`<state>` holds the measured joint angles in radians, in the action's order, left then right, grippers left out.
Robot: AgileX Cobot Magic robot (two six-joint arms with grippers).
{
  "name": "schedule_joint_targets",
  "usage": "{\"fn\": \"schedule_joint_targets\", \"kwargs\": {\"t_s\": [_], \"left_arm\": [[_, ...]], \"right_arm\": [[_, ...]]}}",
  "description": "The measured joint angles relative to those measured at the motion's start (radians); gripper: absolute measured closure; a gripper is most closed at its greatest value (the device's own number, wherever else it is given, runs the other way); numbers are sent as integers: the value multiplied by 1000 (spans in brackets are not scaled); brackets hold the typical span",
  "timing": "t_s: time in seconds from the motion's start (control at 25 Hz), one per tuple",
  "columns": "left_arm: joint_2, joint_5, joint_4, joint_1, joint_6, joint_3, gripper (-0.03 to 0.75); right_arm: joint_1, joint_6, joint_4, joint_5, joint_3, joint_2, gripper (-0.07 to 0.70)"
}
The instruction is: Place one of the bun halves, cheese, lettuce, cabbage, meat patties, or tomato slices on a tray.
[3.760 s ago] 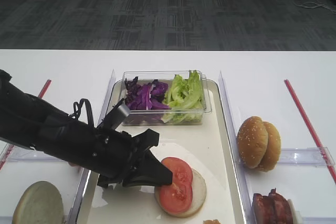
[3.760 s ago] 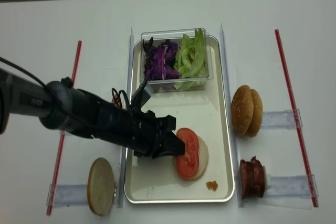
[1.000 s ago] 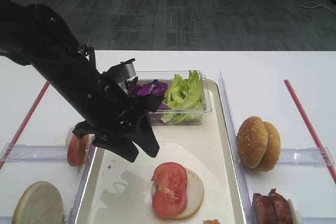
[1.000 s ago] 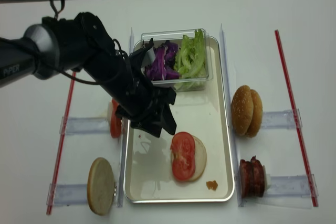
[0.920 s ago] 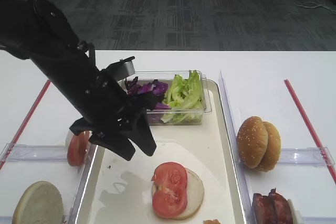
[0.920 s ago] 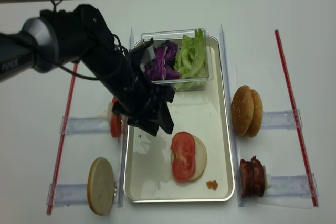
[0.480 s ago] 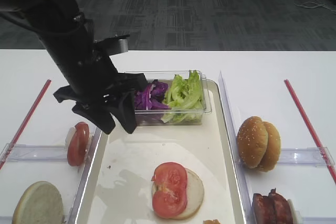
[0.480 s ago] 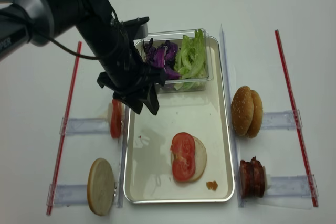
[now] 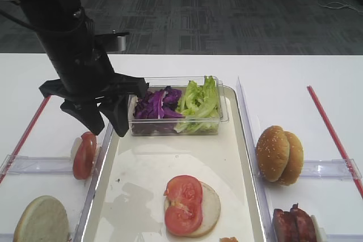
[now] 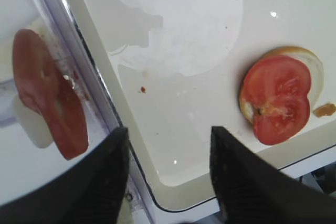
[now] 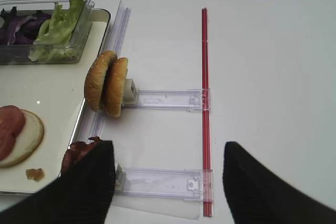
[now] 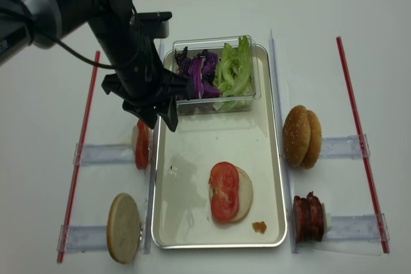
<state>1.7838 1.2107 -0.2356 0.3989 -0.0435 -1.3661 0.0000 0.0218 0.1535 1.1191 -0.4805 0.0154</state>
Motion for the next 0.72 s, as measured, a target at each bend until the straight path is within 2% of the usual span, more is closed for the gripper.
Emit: {"fn": "schedule_joint_targets", "kwargs": {"t_s": [0.32, 0.72], "left_arm": [[0, 1, 17, -7, -6, 0, 349], [0, 1, 80, -112, -9, 0, 351]], "right_arm": [[0, 0, 0, 0, 0, 0, 178], [0, 0, -2, 0, 0, 0, 178]]}}
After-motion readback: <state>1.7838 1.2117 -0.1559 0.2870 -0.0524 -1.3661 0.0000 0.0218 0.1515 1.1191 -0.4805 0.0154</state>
